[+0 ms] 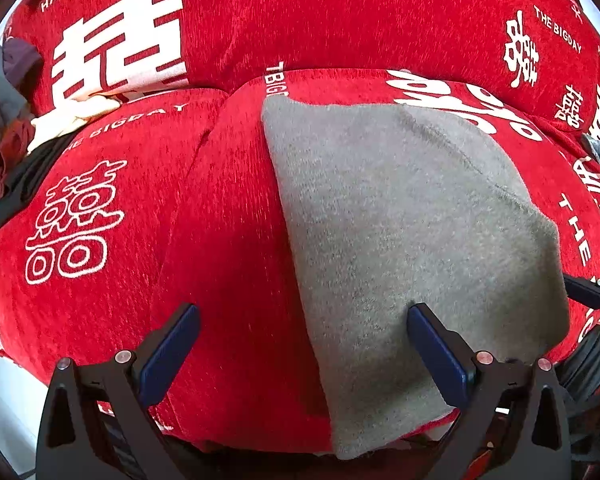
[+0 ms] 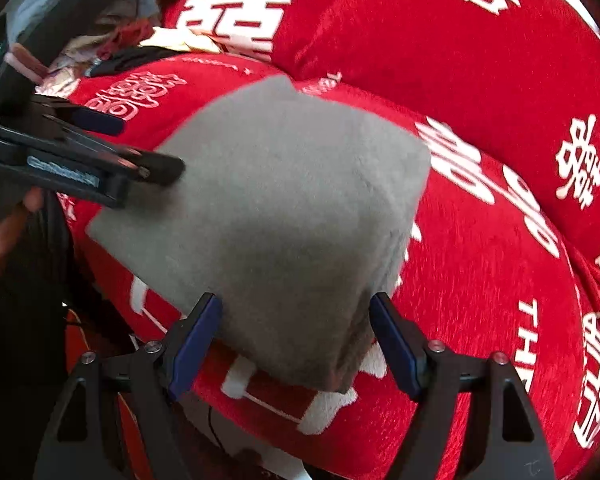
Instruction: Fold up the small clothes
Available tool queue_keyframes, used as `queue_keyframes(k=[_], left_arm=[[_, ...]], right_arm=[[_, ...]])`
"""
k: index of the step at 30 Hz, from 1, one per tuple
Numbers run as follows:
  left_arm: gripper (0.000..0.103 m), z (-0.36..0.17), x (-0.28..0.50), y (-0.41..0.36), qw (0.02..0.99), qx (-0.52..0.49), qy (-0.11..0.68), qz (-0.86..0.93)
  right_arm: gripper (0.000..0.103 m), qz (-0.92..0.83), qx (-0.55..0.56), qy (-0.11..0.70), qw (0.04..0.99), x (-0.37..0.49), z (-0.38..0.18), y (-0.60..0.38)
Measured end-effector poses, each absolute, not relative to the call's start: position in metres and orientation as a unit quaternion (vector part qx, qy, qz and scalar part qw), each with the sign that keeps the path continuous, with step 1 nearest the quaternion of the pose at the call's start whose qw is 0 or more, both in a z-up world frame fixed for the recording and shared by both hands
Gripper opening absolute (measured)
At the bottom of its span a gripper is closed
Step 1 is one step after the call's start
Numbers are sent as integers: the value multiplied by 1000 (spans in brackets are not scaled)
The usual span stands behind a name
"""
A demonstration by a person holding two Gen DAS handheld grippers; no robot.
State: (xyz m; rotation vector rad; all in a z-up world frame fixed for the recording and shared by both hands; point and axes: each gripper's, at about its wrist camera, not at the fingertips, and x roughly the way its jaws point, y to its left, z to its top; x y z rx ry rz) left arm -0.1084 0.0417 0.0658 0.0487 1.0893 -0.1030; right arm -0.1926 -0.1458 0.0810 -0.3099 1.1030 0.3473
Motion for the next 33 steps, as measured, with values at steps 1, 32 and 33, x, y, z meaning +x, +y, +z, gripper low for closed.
queue_keyframes(k=[1, 32, 33], left_arm=[[103, 65, -109, 42, 853, 22, 518, -50], [103, 85, -24, -49, 801, -40, 578, -149], [103, 80, -14, -54, 790, -55, 591, -153]], right_arm=[[80, 160, -142, 523, 825, -192, 79, -149], [71, 257, 127, 495, 820, -197, 80, -226], [60, 267, 130, 495, 816, -193, 79, -223]])
